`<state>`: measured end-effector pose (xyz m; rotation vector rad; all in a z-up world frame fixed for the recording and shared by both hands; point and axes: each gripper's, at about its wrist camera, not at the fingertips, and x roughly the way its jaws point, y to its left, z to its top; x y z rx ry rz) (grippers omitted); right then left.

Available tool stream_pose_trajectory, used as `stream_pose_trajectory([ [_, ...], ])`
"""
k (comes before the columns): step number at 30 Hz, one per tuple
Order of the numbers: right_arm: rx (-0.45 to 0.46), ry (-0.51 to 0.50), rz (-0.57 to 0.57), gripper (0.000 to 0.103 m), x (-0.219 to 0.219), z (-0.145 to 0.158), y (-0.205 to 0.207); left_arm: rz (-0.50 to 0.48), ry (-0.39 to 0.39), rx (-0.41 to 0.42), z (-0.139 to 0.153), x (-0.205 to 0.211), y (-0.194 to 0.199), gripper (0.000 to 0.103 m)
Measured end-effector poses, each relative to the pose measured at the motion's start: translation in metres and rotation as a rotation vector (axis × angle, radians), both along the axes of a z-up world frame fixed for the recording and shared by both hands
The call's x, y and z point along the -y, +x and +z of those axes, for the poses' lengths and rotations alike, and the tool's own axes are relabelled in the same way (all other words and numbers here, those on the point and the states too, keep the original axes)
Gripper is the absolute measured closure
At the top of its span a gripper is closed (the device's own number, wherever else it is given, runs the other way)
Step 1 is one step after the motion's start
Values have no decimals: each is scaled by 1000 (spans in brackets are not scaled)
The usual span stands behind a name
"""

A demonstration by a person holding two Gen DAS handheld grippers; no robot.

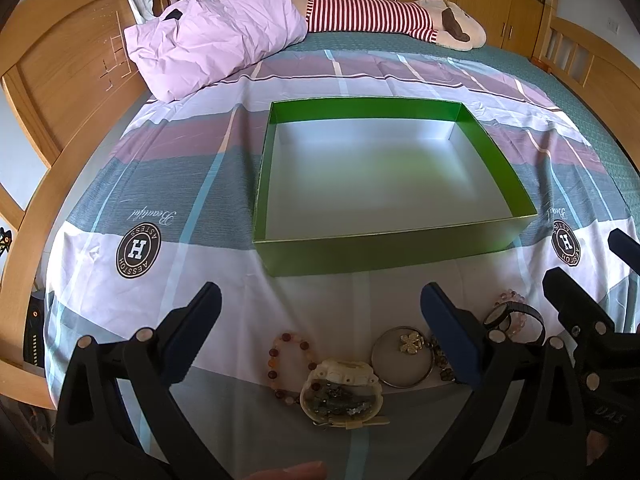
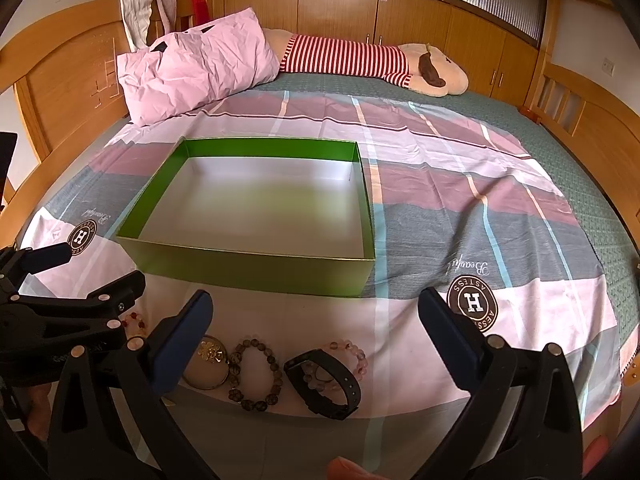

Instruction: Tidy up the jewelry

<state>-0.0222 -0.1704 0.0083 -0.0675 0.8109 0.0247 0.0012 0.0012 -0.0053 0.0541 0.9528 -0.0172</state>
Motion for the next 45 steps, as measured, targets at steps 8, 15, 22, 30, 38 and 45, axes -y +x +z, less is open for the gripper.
stream_pose_trajectory([
  [8, 1, -1, 1, 1, 1, 0, 0, -1, 2, -4, 0, 1, 0, 2],
  [15, 3, -2, 0, 1, 1, 0, 0, -5, 6, -4, -4, 2, -2, 2],
  [22, 3, -3, 0, 1, 0, 0, 0, -6, 7, -6, -5, 2, -2, 2],
  [30, 4, -3, 0, 1, 0, 0, -1, -11, 13, -11, -7, 3, -1, 2],
  [38, 5, -4, 1, 1, 1, 0, -1, -11, 14, -12, -7, 3, -1, 2],
  [45, 5, -4, 1, 1, 1, 0, -1, -10, 14, -12, -7, 4, -1, 2],
])
